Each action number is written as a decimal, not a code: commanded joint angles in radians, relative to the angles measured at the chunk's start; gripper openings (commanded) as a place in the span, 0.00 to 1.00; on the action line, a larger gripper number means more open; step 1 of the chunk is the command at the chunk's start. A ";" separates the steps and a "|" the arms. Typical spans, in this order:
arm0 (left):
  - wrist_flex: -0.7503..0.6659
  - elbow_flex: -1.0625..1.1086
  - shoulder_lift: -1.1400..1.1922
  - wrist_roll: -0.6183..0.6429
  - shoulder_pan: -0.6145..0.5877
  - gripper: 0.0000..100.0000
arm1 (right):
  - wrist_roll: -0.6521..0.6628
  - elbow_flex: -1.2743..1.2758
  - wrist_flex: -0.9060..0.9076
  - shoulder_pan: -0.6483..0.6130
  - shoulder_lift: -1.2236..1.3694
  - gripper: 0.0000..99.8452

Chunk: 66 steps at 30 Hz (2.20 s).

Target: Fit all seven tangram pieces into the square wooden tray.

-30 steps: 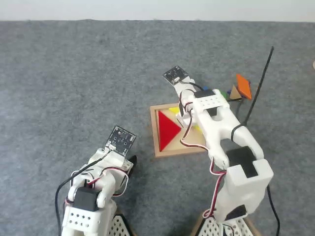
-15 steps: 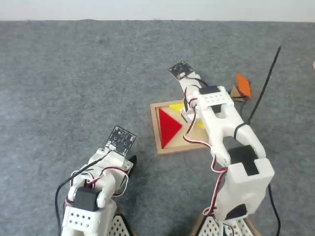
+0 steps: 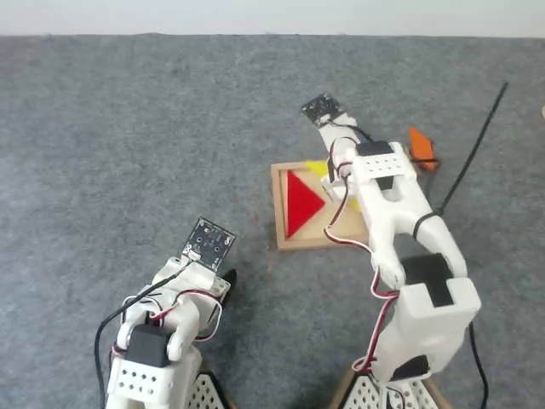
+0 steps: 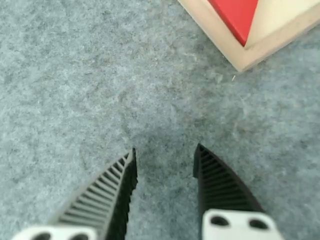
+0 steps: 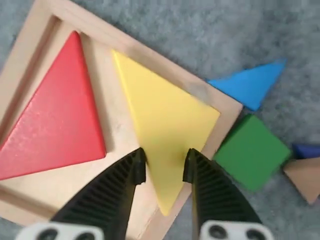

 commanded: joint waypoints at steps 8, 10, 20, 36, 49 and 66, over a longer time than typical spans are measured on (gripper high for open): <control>0.006 -0.013 -0.020 0.008 0.006 0.18 | 0.018 -0.009 0.030 0.079 -0.088 0.12; 0.006 -0.013 -0.020 0.008 0.006 0.18 | 0.044 -0.009 0.074 0.074 -0.088 0.12; 0.006 -0.013 -0.020 0.008 0.006 0.18 | 0.051 -0.009 0.159 0.068 -0.137 0.12; 0.006 -0.013 -0.020 0.008 0.006 0.18 | 0.017 -0.074 0.068 -0.018 0.096 0.13; 0.006 -0.013 -0.020 0.008 0.006 0.18 | -0.072 0.190 0.110 0.045 -0.427 0.13; 0.006 -0.013 -0.020 0.008 0.006 0.18 | -0.063 0.365 -0.311 0.039 -0.404 0.21</control>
